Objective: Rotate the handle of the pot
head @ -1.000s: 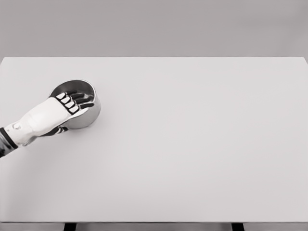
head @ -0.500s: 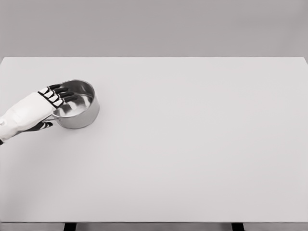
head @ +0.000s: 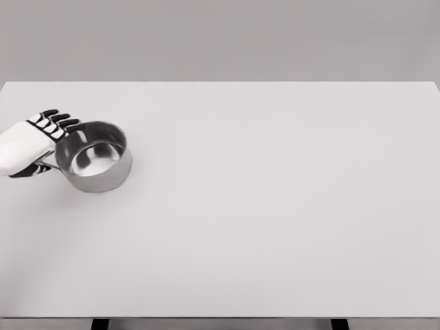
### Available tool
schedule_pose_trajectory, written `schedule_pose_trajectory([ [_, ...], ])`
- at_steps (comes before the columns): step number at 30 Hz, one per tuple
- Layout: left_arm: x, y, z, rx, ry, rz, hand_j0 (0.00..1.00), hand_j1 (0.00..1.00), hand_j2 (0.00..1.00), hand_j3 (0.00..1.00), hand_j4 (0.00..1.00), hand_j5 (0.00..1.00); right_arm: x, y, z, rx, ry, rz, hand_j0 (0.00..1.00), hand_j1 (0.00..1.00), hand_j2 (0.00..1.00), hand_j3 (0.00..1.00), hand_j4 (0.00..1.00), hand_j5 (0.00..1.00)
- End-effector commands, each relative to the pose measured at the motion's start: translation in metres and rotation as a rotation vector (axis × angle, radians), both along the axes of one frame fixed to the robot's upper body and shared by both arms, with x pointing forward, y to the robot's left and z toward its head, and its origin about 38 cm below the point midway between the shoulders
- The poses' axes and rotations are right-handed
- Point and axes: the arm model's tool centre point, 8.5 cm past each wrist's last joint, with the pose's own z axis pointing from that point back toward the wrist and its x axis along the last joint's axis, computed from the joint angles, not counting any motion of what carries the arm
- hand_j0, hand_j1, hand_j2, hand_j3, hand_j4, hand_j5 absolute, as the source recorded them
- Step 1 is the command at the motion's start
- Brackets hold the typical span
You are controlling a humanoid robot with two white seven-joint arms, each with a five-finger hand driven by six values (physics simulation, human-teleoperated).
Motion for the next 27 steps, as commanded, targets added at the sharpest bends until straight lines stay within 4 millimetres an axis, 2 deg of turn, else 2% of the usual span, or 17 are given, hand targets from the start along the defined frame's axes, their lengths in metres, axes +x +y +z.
schedule_pose_trajectory([
  [1,0.000,0.007,-0.002,0.001,0.009,0.019,1.00,1.00,1.00,1.00,1.00,1.00,0.000,0.000,0.000,0.000,0.000,0.000,1.00,1.00,1.00,1.00,1.00,1.00],
  [6,0.004,0.007,0.000,0.011,0.000,0.020,1.00,1.00,1.00,1.00,1.00,1.00,0.000,0.000,0.000,0.000,0.000,0.000,1.00,1.00,1.00,1.00,1.00,1.00],
  [19,0.016,0.030,-0.009,0.025,0.022,0.102,1.00,1.00,1.00,1.00,1.00,1.00,0.000,0.000,0.000,0.000,0.000,0.000,1.00,1.00,1.00,1.00,1.00,1.00],
  [27,0.023,0.029,-0.005,0.033,0.008,0.107,1.00,1.00,1.00,1.00,1.00,1.00,0.000,0.000,0.000,0.000,0.000,0.000,1.00,1.00,1.00,1.00,1.00,1.00],
])
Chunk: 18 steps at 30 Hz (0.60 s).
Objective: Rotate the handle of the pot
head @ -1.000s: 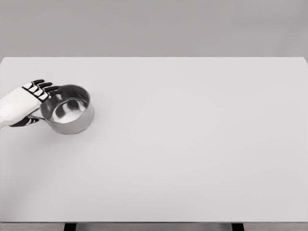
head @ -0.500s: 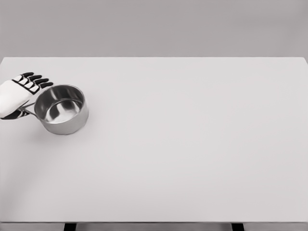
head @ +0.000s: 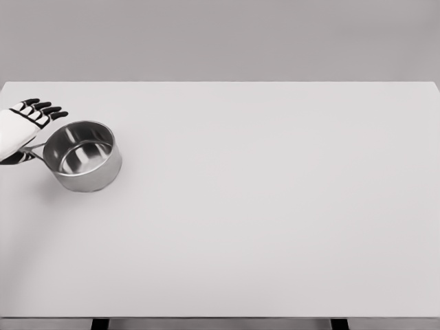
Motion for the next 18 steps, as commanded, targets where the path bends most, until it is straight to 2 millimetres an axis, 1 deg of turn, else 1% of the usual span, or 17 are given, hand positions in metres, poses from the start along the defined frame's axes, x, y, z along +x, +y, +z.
schedule_pose_trajectory([
  [1,0.000,0.007,-0.008,-0.004,0.021,0.024,1.00,1.00,1.00,1.00,1.00,1.00,0.000,0.000,0.000,0.000,0.000,0.000,1.00,1.00,1.00,1.00,1.00,1.00],
  [5,0.003,0.004,-0.007,0.006,0.014,0.020,1.00,1.00,1.00,1.00,1.00,1.00,0.000,0.000,0.000,0.000,0.000,0.001,1.00,1.00,1.00,1.00,1.00,1.00],
  [8,0.005,-0.001,-0.010,0.004,0.014,0.015,1.00,1.00,1.00,1.00,1.00,1.00,0.000,0.000,0.000,0.000,0.000,0.000,1.00,1.00,1.00,1.00,1.00,1.00],
  [10,0.003,0.000,-0.006,0.005,0.008,0.009,1.00,1.00,1.00,1.00,1.00,1.00,0.000,0.000,0.000,0.000,0.000,0.000,1.00,1.00,1.00,1.00,1.00,1.00],
  [11,0.003,-0.003,-0.004,0.005,0.001,0.001,1.00,1.00,1.00,1.00,1.00,1.00,0.000,0.000,0.000,0.000,0.000,0.000,1.00,1.00,1.00,1.00,1.00,1.00],
  [12,0.003,-0.014,0.005,0.000,-0.030,-0.034,1.00,1.00,1.00,1.00,1.00,1.00,0.000,0.000,0.000,0.000,0.000,0.000,1.00,1.00,1.00,1.00,1.00,1.00],
  [13,0.003,-0.017,0.008,-0.002,-0.042,-0.044,1.00,1.00,1.00,1.00,1.00,1.00,0.000,0.000,0.000,0.000,0.000,0.000,1.00,1.00,1.00,1.00,1.00,1.00],
  [14,0.002,-0.017,0.007,-0.004,-0.041,-0.045,1.00,1.00,1.00,1.00,1.00,1.00,0.000,0.000,0.000,0.000,0.000,0.000,1.00,1.00,1.00,1.00,1.00,1.00],
  [16,0.002,-0.026,0.013,-0.007,-0.058,-0.072,1.00,1.00,1.00,1.00,1.00,1.00,0.000,0.000,0.000,0.000,0.000,0.000,1.00,1.00,1.00,1.00,1.00,1.00],
  [18,-0.002,-0.025,0.009,-0.011,-0.046,-0.071,1.00,1.00,1.00,1.00,1.00,1.00,0.000,0.000,0.000,0.000,0.000,0.000,1.00,1.00,1.00,1.00,1.00,1.00],
])
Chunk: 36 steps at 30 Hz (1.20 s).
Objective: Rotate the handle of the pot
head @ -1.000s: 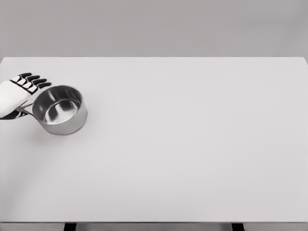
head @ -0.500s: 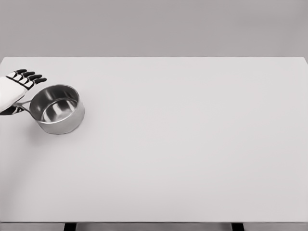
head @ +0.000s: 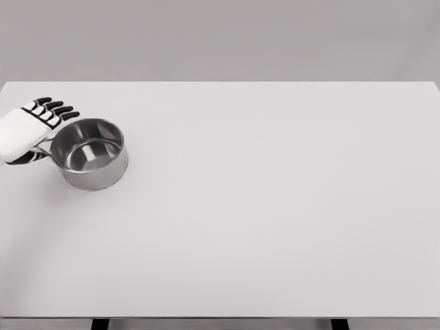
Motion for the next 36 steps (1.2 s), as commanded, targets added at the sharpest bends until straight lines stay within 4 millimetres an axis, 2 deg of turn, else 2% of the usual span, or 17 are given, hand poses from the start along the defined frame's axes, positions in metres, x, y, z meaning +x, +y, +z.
schedule_pose_trajectory([
  [1,0.000,-0.003,0.006,-0.009,-0.017,-0.011,1.00,1.00,1.00,1.00,1.00,1.00,0.000,0.000,0.000,0.000,0.000,-0.001,1.00,1.00,1.00,1.00,1.00,1.00],
  [14,-0.003,-0.001,0.003,-0.006,-0.008,-0.009,1.00,1.00,1.00,1.00,1.00,1.00,0.000,0.000,0.000,0.000,0.000,-0.001,1.00,1.00,1.00,1.00,1.00,1.00],
  [19,-0.013,-0.006,-0.006,-0.006,0.014,-0.028,1.00,1.00,1.00,1.00,1.00,1.00,0.000,0.000,0.000,0.000,0.000,-0.001,1.00,1.00,1.00,1.00,1.00,1.00],
  [24,-0.025,0.001,0.002,-0.002,-0.002,-0.031,1.00,1.00,1.00,1.00,1.00,1.00,0.000,0.000,0.000,0.000,0.000,-0.001,1.00,1.00,1.00,1.00,1.00,1.00],
  [26,-0.029,-0.004,0.004,-0.003,-0.006,-0.052,1.00,1.00,1.00,1.00,1.00,1.00,0.000,0.000,0.000,0.000,0.000,-0.001,1.00,1.00,1.00,1.00,1.00,1.00],
  [28,-0.036,-0.012,0.012,-0.014,-0.014,-0.087,1.00,1.00,1.00,1.00,1.00,1.00,0.000,0.000,0.000,0.000,0.000,-0.001,1.00,1.00,1.00,1.00,1.00,1.00],
  [30,-0.039,-0.015,0.031,-0.022,-0.034,-0.121,1.00,1.00,1.00,1.00,1.00,1.00,0.000,0.000,0.000,0.000,0.000,-0.001,1.00,1.00,1.00,1.00,1.00,1.00],
  [32,-0.042,-0.016,0.070,-0.046,-0.091,-0.153,1.00,1.00,1.00,1.00,1.00,1.00,0.000,0.000,0.000,0.000,0.000,-0.001,1.00,1.00,1.00,1.00,1.00,1.00],
  [34,-0.044,-0.003,0.107,-0.067,-0.119,-0.153,1.00,1.00,1.00,1.00,1.00,1.00,0.000,0.000,0.000,0.000,0.000,-0.001,1.00,1.00,1.00,1.00,1.00,1.00],
  [35,-0.043,0.001,0.119,-0.072,-0.145,-0.147,1.00,1.00,1.00,1.00,1.00,1.00,0.000,0.000,0.000,0.000,0.000,-0.001,1.00,1.00,1.00,1.00,1.00,1.00],
  [36,-0.043,0.003,0.123,-0.076,-0.158,-0.141,1.00,1.00,1.00,1.00,1.00,1.00,0.000,0.000,0.000,0.000,0.000,-0.001,1.00,1.00,1.00,1.00,1.00,1.00],
])
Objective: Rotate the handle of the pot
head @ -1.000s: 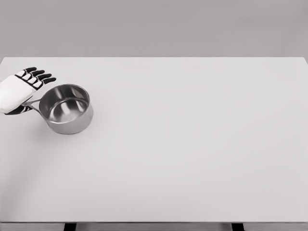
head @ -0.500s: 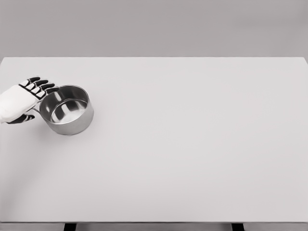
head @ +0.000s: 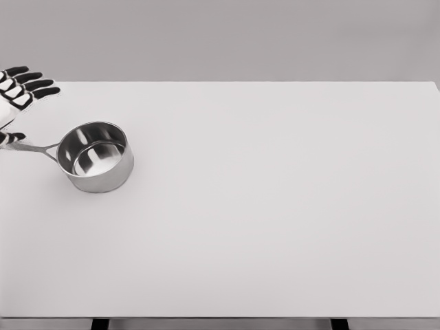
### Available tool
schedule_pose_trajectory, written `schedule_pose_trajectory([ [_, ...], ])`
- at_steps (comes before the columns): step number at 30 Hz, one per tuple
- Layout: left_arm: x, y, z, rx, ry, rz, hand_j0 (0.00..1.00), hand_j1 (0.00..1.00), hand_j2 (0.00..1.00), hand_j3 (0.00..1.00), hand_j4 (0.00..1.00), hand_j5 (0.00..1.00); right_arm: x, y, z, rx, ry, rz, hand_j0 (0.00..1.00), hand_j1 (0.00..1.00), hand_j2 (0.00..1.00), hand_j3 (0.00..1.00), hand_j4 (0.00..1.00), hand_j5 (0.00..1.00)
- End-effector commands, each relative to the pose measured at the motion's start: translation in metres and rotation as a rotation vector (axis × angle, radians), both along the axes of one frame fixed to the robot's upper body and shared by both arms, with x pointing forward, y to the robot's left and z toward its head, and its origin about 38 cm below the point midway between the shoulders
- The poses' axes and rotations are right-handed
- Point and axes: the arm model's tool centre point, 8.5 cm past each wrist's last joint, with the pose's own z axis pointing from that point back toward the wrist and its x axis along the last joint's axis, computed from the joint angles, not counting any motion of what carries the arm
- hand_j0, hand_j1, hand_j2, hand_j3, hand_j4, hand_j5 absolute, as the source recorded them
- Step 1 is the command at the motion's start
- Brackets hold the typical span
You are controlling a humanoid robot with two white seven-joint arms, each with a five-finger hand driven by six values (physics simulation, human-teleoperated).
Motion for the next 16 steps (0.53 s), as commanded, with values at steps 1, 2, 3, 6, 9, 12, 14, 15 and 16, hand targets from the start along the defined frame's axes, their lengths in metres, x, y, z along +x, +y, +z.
schedule_pose_trajectory([
  [1,-0.002,0.003,0.022,-0.017,-0.029,-0.003,1.00,1.00,1.00,1.00,1.00,1.00,0.000,0.000,0.000,0.000,0.000,-0.001,1.00,1.00,1.00,1.00,1.00,1.00],
  [2,-0.002,0.003,0.019,-0.022,-0.023,-0.004,1.00,1.00,1.00,1.00,1.00,1.00,0.000,0.000,0.000,0.000,0.000,-0.001,1.00,1.00,1.00,1.00,1.00,1.00],
  [3,-0.001,0.001,0.011,-0.036,-0.013,0.001,1.00,1.00,1.00,1.00,1.00,1.00,0.000,0.000,0.000,0.000,0.000,-0.001,1.00,1.00,1.00,1.00,1.00,1.00],
  [6,0.008,-0.013,0.001,-0.094,-0.017,0.002,1.00,1.00,1.00,1.00,1.00,1.00,0.000,0.000,0.000,0.000,0.000,-0.001,1.00,1.00,1.00,1.00,1.00,1.00],
  [9,0.027,-0.016,-0.043,-0.194,0.052,0.068,1.00,1.00,1.00,1.00,1.00,1.00,0.000,0.000,0.000,0.000,0.000,-0.001,1.00,1.00,1.00,1.00,1.00,1.00],
  [12,0.042,-0.002,-0.070,-0.120,0.163,0.156,1.00,1.00,1.00,1.00,1.00,1.00,0.000,0.000,0.000,0.000,0.000,-0.001,1.00,1.00,1.00,1.00,1.00,1.00],
  [14,0.043,-0.008,-0.075,-0.096,0.169,0.152,1.00,1.00,1.00,1.00,1.00,1.00,0.000,0.000,0.000,0.000,0.000,-0.001,1.00,1.00,1.00,1.00,1.00,1.00],
  [15,0.044,-0.009,-0.076,-0.095,0.169,0.151,1.00,1.00,1.00,1.00,1.00,1.00,0.000,0.000,0.000,0.000,0.000,-0.001,1.00,1.00,1.00,1.00,1.00,1.00],
  [16,0.046,-0.010,-0.073,-0.093,0.160,0.150,1.00,1.00,1.00,1.00,1.00,1.00,0.000,0.000,0.000,0.000,0.000,-0.001,1.00,1.00,1.00,1.00,1.00,1.00],
])
